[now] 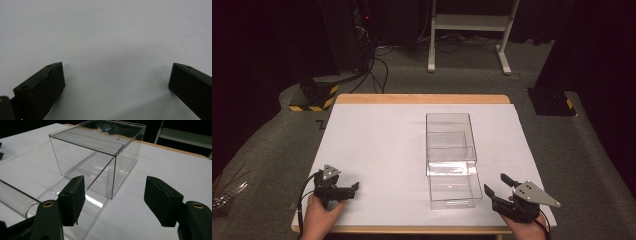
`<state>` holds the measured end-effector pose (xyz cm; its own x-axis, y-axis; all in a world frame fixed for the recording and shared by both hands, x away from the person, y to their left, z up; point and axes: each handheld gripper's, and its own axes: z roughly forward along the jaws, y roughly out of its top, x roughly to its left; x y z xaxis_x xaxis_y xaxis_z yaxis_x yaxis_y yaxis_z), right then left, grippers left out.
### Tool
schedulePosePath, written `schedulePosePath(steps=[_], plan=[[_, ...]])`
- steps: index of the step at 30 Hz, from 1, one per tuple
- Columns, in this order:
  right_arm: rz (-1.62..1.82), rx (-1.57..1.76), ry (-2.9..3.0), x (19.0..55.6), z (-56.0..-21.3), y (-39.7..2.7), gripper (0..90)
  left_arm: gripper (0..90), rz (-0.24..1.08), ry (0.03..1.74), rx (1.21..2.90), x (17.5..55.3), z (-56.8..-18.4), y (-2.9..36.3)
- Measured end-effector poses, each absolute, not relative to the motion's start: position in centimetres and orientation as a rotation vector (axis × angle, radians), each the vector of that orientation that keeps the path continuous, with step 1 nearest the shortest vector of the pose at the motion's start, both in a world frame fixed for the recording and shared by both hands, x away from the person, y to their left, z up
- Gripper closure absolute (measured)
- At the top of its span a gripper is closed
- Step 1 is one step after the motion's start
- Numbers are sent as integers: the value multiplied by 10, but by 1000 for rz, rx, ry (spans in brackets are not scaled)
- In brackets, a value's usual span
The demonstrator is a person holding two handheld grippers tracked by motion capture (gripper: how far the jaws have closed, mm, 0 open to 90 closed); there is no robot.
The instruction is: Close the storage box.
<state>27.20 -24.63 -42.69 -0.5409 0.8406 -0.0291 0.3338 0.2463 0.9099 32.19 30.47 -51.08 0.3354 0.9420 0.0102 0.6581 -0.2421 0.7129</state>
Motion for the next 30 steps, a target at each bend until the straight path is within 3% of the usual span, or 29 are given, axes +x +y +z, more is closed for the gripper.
schedulePosePath(steps=[30], plan=[[1285, 1019, 2088, 250, -441, -227, 316, 6, 598, 1398, 1991, 322, -511, 305]])
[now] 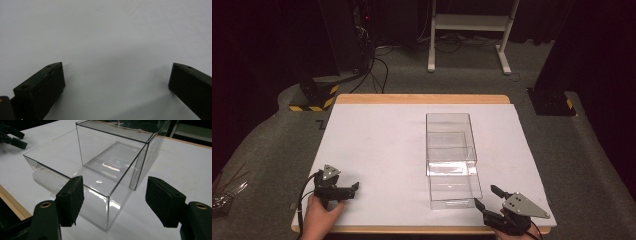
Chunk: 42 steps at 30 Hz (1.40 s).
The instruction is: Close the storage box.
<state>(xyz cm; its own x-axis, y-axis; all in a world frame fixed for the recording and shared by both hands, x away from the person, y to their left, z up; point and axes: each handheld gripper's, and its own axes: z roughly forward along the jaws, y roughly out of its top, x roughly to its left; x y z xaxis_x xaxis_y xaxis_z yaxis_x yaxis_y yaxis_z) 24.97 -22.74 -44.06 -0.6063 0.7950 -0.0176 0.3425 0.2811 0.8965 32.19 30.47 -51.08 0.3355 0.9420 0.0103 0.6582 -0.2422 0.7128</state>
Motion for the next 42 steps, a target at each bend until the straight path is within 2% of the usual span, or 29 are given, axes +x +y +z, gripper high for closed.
schedulePosePath(steps=[42], plan=[[1198, 1012, 2179, 261, -463, -206, 335, 7, 597, 1398, 1992, 322, -511, 305]])
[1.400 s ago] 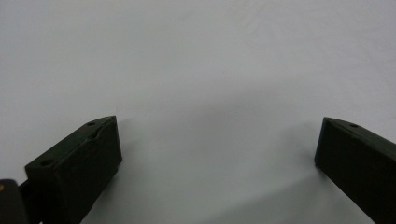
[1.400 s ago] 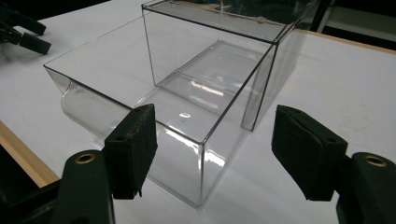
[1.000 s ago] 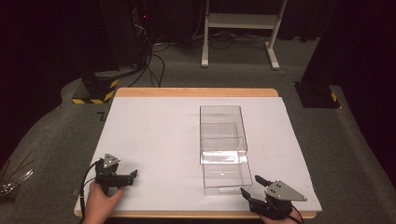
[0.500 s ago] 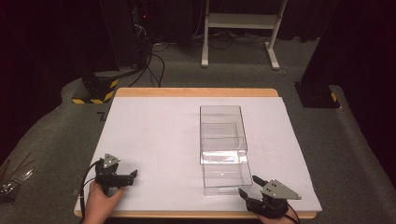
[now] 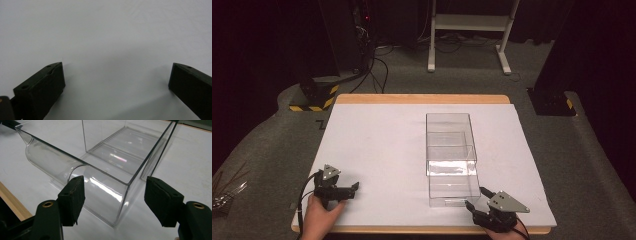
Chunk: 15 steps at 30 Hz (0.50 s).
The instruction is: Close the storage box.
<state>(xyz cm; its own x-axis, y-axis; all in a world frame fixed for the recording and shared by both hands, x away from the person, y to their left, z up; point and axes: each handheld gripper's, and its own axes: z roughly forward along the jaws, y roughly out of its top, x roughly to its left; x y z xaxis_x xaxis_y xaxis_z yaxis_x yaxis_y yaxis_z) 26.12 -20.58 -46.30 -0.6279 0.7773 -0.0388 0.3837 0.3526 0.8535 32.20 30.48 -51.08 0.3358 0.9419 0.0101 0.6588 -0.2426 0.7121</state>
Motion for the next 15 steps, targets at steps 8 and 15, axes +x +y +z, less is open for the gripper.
schedulePosePath(steps=[8, 15], plan=[[1209, 1014, 2165, 265, -461, -205, 345, 6, 595, 1399, 1991, 322, -511, 305], [1209, 1011, 2160, 268, -461, -202, 348, 7, 595, 1399, 1991, 322, -511, 305]])
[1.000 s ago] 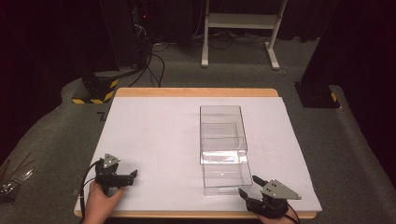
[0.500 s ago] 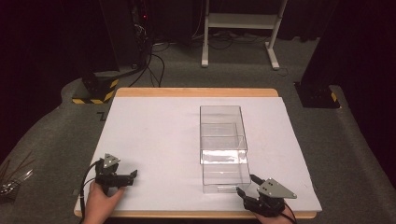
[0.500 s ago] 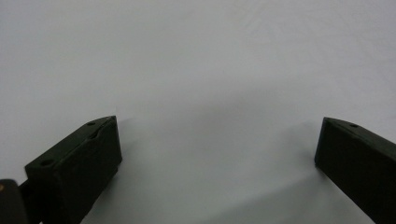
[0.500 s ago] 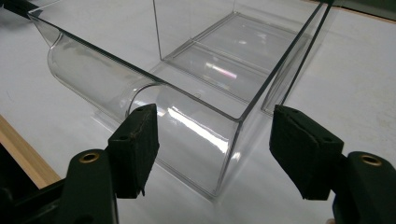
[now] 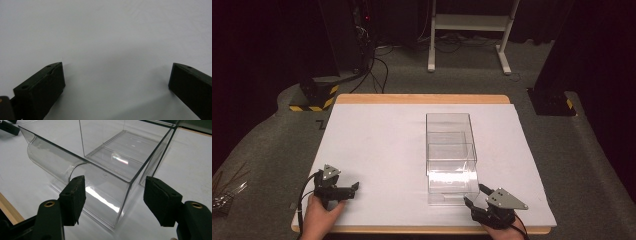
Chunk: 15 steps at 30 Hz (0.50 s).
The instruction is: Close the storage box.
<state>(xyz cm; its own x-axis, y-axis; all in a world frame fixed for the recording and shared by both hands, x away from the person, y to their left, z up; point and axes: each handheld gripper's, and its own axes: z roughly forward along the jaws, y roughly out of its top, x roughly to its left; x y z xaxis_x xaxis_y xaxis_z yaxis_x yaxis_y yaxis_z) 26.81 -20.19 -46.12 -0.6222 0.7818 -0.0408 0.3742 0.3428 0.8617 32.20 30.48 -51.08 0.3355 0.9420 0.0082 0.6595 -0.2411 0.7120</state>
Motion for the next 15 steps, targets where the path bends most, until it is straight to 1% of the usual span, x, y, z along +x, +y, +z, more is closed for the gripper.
schedulePosePath(steps=[15], plan=[[1195, 1009, 2149, 278, -462, -201, 353, 6, 594, 1399, 1991, 322, -511, 305]])
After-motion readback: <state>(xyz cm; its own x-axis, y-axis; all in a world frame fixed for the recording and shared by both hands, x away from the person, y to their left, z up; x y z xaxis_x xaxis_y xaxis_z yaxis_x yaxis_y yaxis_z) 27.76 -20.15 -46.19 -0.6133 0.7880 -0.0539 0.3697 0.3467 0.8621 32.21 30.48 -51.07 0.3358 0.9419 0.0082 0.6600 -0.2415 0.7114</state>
